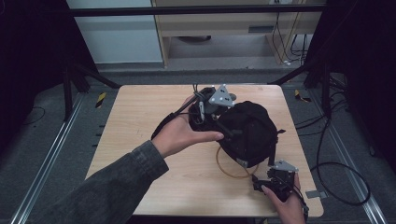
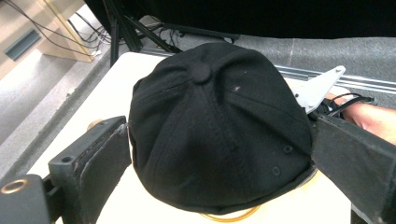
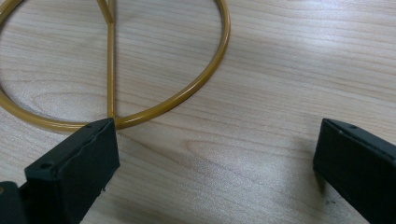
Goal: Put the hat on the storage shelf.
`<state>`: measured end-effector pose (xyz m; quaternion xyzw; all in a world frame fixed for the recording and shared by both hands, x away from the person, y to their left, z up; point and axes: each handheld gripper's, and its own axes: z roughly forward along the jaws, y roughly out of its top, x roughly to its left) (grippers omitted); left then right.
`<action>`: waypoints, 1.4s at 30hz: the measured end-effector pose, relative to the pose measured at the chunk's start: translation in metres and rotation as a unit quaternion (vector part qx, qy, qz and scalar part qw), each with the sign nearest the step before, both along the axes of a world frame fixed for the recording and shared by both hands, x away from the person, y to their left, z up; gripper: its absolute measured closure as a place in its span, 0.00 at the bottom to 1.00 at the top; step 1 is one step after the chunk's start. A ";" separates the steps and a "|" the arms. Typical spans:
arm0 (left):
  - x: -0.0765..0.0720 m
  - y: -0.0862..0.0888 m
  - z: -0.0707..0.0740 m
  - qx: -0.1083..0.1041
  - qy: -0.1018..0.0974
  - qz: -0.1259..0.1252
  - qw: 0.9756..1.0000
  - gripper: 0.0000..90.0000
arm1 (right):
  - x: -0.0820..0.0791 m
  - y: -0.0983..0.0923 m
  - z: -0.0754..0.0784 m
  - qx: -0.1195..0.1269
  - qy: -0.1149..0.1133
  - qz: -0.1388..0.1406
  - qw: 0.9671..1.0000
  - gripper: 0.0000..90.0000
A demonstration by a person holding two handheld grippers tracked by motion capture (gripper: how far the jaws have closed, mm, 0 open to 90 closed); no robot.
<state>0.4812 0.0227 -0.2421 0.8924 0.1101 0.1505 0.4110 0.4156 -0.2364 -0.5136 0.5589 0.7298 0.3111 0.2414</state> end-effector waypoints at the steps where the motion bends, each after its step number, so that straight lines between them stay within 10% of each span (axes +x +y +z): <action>1: 0.000 0.002 0.000 -0.001 0.001 0.001 1.000 0.05 | 0.000 0.000 0.000 0.000 0.000 0.000 1.000 0.00; 17: -0.009 0.043 0.004 -0.024 0.001 0.033 0.999 0.05 | -0.001 0.001 0.000 0.002 0.002 0.000 1.000 0.00; 42: -0.002 0.118 -0.040 -0.024 0.021 0.093 0.995 0.04 | -0.001 0.000 0.000 0.003 0.001 0.004 1.000 0.00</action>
